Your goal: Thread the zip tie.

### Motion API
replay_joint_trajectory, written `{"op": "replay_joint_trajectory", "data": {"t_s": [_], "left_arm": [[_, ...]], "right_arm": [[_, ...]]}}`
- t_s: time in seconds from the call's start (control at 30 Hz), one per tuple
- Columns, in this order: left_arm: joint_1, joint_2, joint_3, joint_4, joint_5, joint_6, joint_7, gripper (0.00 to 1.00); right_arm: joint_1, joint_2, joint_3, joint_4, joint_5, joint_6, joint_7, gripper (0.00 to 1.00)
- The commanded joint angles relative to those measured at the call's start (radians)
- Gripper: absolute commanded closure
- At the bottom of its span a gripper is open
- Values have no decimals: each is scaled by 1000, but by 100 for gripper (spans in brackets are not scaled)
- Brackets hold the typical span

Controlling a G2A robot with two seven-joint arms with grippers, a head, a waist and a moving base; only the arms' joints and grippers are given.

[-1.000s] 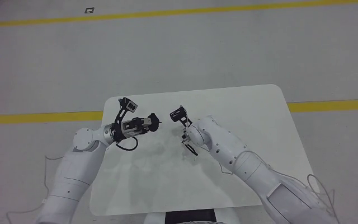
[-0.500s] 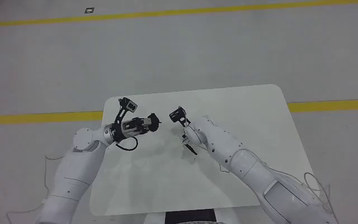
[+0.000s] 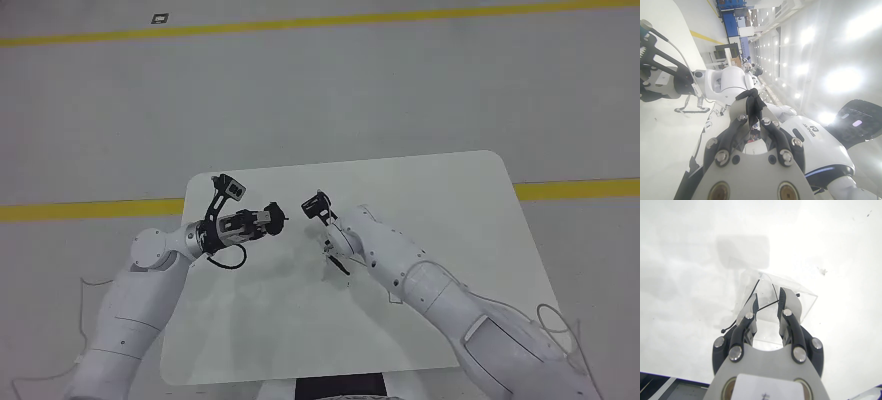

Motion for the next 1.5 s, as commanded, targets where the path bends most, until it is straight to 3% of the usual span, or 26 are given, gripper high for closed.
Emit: {"op": "replay_joint_trajectory", "data": {"t_s": [0.0,0.13,0.37,0.73,0.8,0.83,0.9,0.97,1.1,1.47], "left_arm": [[0,0,0,0,0,0,0,100],[0,0,0,0,0,0,0,100],[0,0,0,0,0,0,0,100],[0,0,0,0,0,0,0,100],[0,0,0,0,0,0,0,100],[0,0,0,0,0,0,0,100],[0,0,0,0,0,0,0,100],[0,0,0,0,0,0,0,100],[0,0,0,0,0,0,0,100],[0,0,0,0,0,0,0,100]], "right_arm": [[3,-4,-1,11,0,0,1,81],[8,-12,-2,28,-3,1,1,100],[7,-20,6,38,-11,0,1,100],[-40,-3,58,-48,-61,-3,8,100],[-45,-1,65,-49,-65,-8,7,92],[-47,-1,69,-51,-66,-11,8,100],[-50,-1,74,-53,-68,-15,8,96],[-52,-2,77,-54,-71,-19,6,80],[-52,-4,78,-49,-83,-29,-5,65],[-42,-16,81,-5,-96,-50,-15,64]]}}
